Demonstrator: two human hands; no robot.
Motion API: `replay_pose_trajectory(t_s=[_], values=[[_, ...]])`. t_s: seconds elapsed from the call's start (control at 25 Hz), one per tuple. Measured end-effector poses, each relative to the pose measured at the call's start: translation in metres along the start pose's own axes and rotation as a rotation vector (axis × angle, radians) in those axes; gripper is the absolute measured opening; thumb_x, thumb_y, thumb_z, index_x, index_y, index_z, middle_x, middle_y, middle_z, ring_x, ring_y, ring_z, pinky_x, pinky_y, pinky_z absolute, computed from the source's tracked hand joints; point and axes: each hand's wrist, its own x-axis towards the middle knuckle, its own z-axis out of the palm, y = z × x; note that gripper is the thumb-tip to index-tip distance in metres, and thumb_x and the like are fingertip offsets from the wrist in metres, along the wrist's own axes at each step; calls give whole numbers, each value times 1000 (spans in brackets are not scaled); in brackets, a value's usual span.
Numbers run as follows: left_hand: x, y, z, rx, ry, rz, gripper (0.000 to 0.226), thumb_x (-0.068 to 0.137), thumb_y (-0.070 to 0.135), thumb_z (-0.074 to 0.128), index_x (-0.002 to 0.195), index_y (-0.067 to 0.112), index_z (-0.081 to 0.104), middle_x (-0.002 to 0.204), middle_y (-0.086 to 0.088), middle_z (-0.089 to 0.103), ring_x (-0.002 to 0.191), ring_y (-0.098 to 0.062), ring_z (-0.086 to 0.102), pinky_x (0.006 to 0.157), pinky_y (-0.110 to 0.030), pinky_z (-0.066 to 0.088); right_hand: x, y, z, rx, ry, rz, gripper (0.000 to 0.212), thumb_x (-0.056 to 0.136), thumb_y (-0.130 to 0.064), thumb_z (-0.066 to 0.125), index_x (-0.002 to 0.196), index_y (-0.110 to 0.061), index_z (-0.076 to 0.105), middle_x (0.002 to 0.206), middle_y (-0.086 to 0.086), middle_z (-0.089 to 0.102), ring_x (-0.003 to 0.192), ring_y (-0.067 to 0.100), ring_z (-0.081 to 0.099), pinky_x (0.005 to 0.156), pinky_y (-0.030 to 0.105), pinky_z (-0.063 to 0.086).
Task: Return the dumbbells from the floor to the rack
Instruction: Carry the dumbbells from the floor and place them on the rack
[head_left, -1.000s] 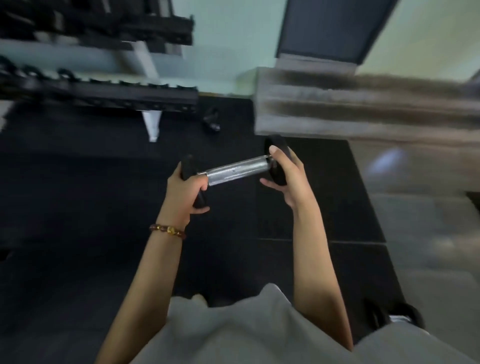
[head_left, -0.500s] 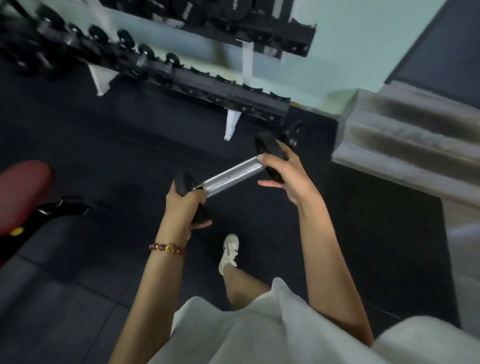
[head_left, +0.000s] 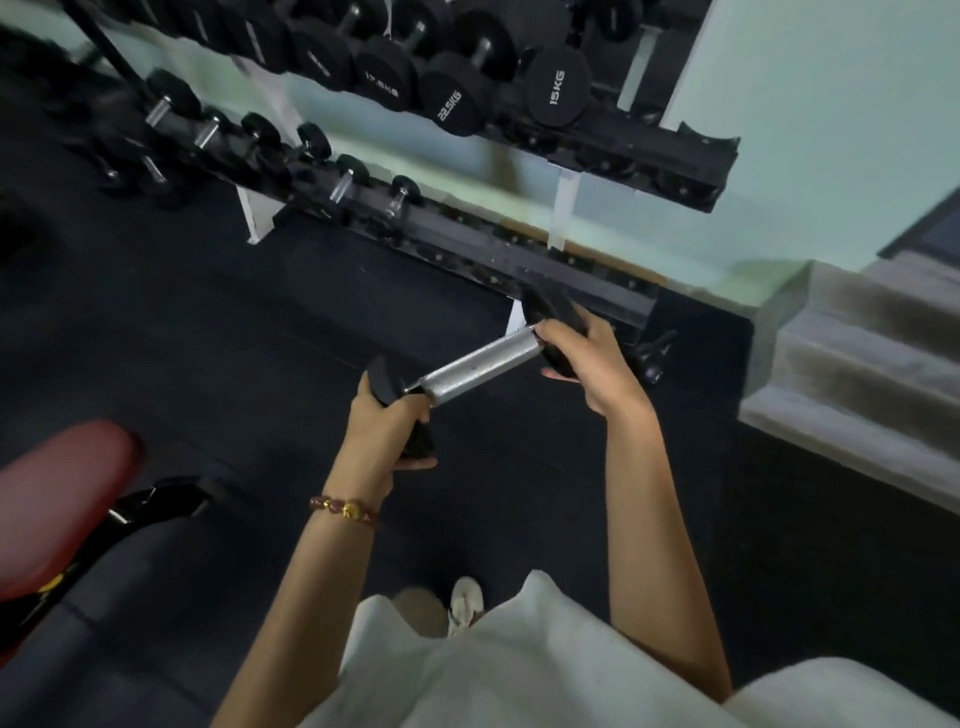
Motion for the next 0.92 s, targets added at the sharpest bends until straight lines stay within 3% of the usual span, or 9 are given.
replay_pose_trajectory(t_s=[0.12,0.28,0.4,0.52,0.68,0.76,0.92], values=[[53,33,-7,6,18,28,61,80,-1,54,136,19,39,97,-1,48,83,-20,52,61,-43,58,63,-16,19,-11,-33,-26,50,89,-11,56,137,-24,46,106,-7,57,100,11,58,90,38,54],[157,82,-18,17,54,-15,55,80,-4,51,130,16,44,90,-3,48,77,-22,52,69,-52,57,166,-30,60,-18,-9,15,53,88,-6,55,129,-39,45,107,-2,54,98,16,55,88,36,51],[235,123,-29,58,8,-50,45,79,0,52,120,17,46,88,-4,48,80,-27,52,72,-58,56,243,-42,89,35,78,146,56,84,-7,56,133,-33,47,112,8,56,96,21,56,88,40,51],[306,164,-34,110,-12,-43,41,76,5,55,113,20,47,89,-4,50,87,-31,54,67,-54,58,313,-59,105,39,108,180,57,85,-8,55,137,-27,45,111,4,55,98,21,55,90,41,50],[380,210,-26,162,-29,0,37,70,12,57,104,23,48,90,-5,53,89,-33,57,62,-46,59,395,-85,110,110,165,212,46,87,-3,53,124,-29,47,87,-3,57,78,15,55,69,28,46],[415,226,-17,161,-28,-8,40,73,11,58,111,20,48,92,-6,53,89,-33,58,59,-41,58,437,-92,107,101,155,200,40,86,0,54,120,-22,53,76,-3,57,66,10,54,59,23,44],[492,251,14,167,5,-43,57,68,17,60,123,15,45,95,-10,56,87,-33,59,54,-36,57,535,-99,96,76,160,202,43,82,0,57,123,-12,59,81,-2,60,70,10,57,56,18,44]])
